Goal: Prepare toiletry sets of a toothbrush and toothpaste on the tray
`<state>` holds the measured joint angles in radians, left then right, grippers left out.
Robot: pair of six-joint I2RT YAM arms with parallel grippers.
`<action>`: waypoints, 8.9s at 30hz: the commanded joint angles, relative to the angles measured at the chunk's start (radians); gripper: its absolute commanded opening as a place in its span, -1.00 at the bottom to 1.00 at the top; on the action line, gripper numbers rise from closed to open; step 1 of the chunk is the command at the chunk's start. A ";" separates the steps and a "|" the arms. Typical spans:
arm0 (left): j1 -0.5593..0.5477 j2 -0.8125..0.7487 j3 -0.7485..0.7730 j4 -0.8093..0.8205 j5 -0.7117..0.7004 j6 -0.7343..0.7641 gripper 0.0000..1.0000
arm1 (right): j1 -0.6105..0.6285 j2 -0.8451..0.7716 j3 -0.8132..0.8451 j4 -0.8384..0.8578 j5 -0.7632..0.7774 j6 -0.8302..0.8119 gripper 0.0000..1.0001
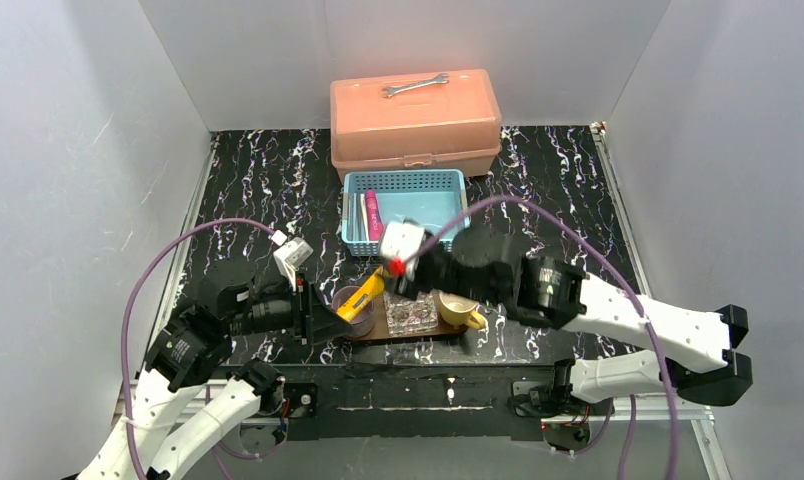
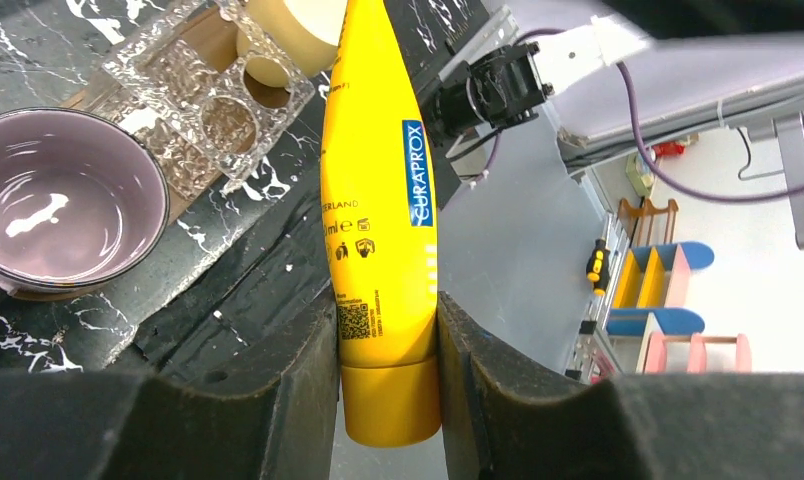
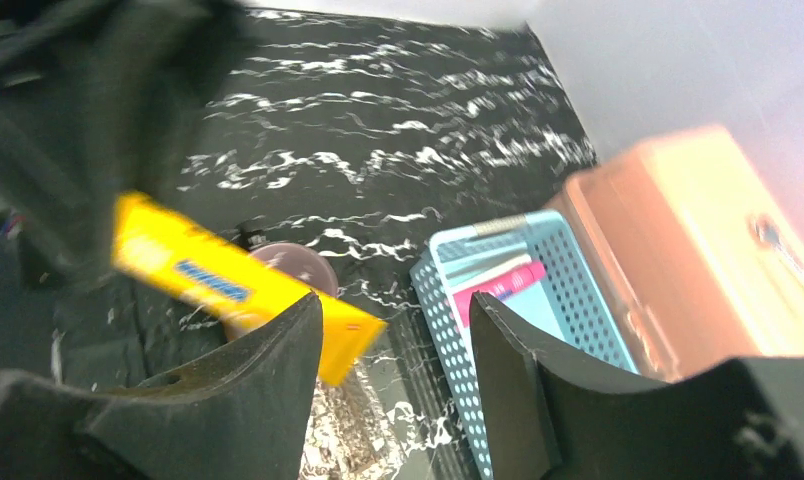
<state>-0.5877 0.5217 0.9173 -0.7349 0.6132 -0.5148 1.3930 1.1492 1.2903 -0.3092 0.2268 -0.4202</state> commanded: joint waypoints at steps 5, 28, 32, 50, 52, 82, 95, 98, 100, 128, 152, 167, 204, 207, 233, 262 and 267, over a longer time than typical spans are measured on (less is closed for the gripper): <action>-0.003 -0.072 -0.045 0.098 -0.086 -0.072 -1.00 | -0.337 0.041 0.075 0.092 -0.231 0.488 0.29; -0.003 -0.144 -0.140 0.379 0.020 -0.320 -1.00 | -0.684 -0.032 -0.304 0.703 -1.011 1.042 0.34; -0.003 -0.131 -0.146 0.424 0.060 -0.335 -1.00 | -0.684 -0.017 -0.312 0.761 -1.072 1.094 0.34; -0.004 -0.086 -0.173 0.557 0.123 -0.376 -1.00 | -0.557 0.041 -0.269 0.715 -1.146 1.074 0.24; -0.003 -0.089 -0.175 0.556 0.123 -0.374 -1.00 | -0.554 0.042 -0.266 0.704 -1.144 1.067 0.18; -0.002 -0.104 -0.204 0.487 0.131 -0.300 -1.00 | -0.548 0.010 -0.291 0.712 -1.149 1.073 -0.97; -0.003 -0.050 -0.089 0.309 0.014 -0.171 0.61 | -0.539 -0.008 -0.189 0.472 -1.091 0.954 -0.97; -0.003 -0.047 -0.042 0.236 -0.053 -0.119 0.76 | -0.532 -0.001 -0.129 0.298 -1.020 0.851 -0.97; -0.002 -0.047 -0.010 0.178 -0.097 -0.087 0.85 | -0.520 0.006 -0.066 0.154 -0.947 0.765 -0.97; -0.003 -0.088 -0.004 -0.043 -0.394 0.086 0.97 | -0.202 0.200 0.338 -0.523 0.023 0.581 -0.97; -0.003 -0.158 -0.130 0.000 -0.393 0.085 0.97 | -0.146 0.317 0.323 -0.532 0.174 0.586 -0.97; -0.003 -0.152 -0.138 0.006 -0.386 0.089 0.97 | -0.146 0.355 0.283 -0.496 0.179 0.564 -0.97; -0.003 -0.144 -0.142 0.012 -0.371 0.091 0.97 | -0.147 0.468 0.140 -0.365 0.152 0.596 -0.97; -0.003 -0.144 -0.141 0.013 -0.371 0.091 0.97 | -0.147 0.471 0.135 -0.361 0.153 0.598 -0.97; -0.003 -0.146 -0.144 0.013 -0.366 0.097 0.97 | -0.163 0.505 0.427 -0.477 0.248 0.545 0.25; -0.002 -0.144 -0.149 0.015 -0.371 0.101 0.97 | -0.521 0.852 0.608 -0.234 -0.005 0.638 0.42; -0.002 -0.150 -0.150 0.015 -0.371 0.100 0.97 | -0.562 0.928 0.602 -0.190 -0.056 0.678 0.40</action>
<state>-0.5911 0.3725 0.7765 -0.7334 0.2359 -0.4294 0.8551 2.0445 1.8580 -0.5724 0.2394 0.2100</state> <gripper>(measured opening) 0.983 0.708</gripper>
